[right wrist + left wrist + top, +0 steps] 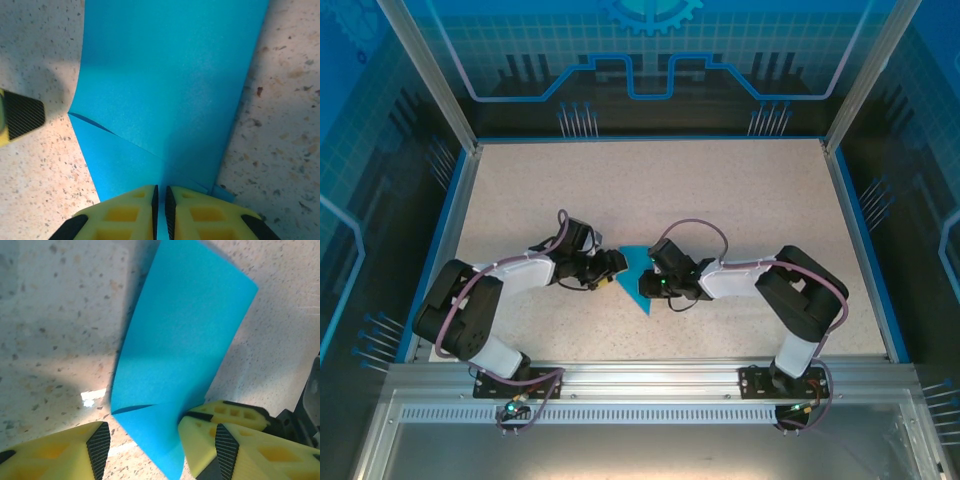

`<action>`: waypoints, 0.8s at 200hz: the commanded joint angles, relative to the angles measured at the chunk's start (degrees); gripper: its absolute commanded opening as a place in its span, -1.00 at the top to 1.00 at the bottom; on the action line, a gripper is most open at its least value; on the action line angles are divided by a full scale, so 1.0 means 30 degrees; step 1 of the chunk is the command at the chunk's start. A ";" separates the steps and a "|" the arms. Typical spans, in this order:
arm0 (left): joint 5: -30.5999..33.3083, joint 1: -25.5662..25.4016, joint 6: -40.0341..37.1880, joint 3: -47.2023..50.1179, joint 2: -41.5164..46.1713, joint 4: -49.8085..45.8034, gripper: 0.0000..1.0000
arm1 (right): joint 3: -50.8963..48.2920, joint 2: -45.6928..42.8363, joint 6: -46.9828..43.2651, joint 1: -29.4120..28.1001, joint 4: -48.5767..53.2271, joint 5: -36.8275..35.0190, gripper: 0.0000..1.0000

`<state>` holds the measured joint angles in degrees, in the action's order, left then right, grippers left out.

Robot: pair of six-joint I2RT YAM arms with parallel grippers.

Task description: Fold a paper plane with a square sheet of paper (pick it up from the middle)

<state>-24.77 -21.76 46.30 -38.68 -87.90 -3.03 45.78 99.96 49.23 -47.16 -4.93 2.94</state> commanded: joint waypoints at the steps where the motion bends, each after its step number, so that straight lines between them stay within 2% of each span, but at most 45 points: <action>1: -0.0876 -0.0007 0.0185 0.0338 0.0151 0.0685 -0.24 | -0.1109 0.0425 0.0720 0.0616 -0.0534 0.0846 0.71; 99: -0.1292 -0.0298 0.0210 -0.0553 -0.1497 0.1004 -0.35 | -0.2090 0.0381 0.1372 0.1231 -0.1625 0.1589 0.71; 160: -0.1321 -0.0572 0.0225 -0.1507 -0.2458 0.1148 -0.29 | -0.2573 0.0362 0.1546 0.1481 -0.2029 0.2021 0.72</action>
<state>-27.49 -23.00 46.65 -41.23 -93.91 -0.56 40.40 99.90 53.23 -43.81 -15.86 10.13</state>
